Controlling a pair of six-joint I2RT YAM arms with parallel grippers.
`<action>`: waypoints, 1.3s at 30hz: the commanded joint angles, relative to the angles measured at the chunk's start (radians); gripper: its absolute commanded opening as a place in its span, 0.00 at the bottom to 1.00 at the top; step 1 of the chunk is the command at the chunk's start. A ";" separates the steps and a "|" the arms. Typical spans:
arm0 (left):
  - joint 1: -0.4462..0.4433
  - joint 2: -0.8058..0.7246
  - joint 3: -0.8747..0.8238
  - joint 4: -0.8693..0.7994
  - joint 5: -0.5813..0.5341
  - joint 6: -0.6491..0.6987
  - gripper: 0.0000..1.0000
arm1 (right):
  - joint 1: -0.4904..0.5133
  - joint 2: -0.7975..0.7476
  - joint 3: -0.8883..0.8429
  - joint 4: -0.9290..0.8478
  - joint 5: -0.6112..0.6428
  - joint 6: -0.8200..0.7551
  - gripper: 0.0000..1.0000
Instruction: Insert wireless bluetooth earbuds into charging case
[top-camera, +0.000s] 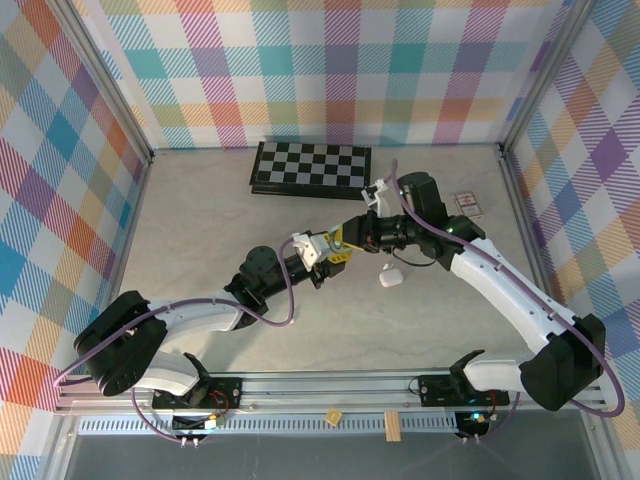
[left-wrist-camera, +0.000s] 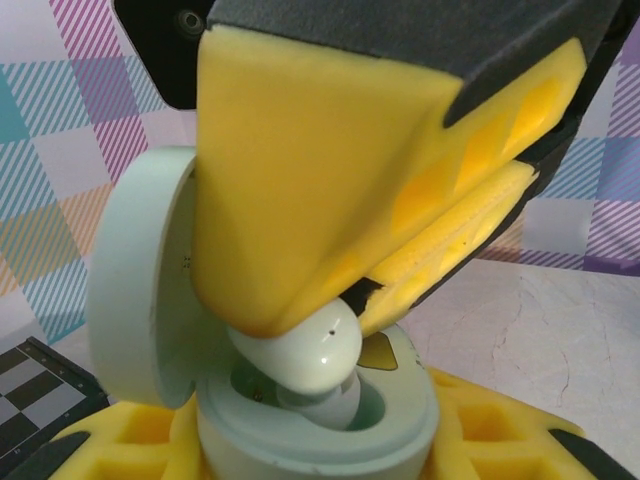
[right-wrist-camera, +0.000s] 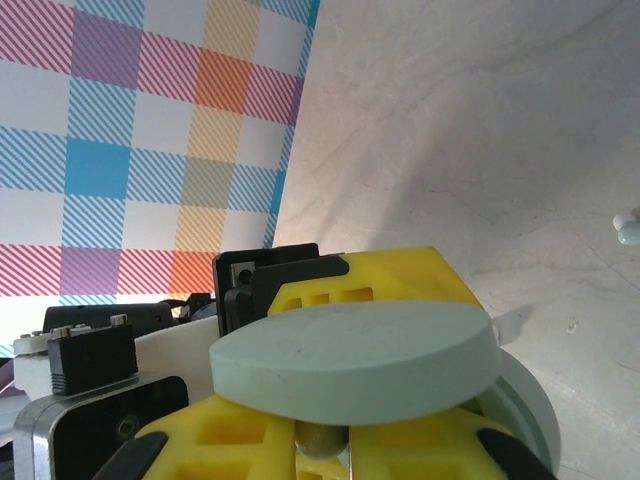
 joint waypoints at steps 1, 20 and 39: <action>-0.014 0.009 0.051 0.060 -0.015 -0.016 0.29 | 0.010 -0.002 0.006 -0.033 0.008 -0.027 0.16; -0.016 0.001 0.054 0.048 -0.016 -0.028 0.29 | 0.010 -0.044 0.044 -0.119 0.091 -0.082 0.31; 0.101 -0.105 -0.065 0.093 -0.029 -0.099 0.29 | 0.002 -0.266 -0.108 -0.001 0.283 -0.160 0.57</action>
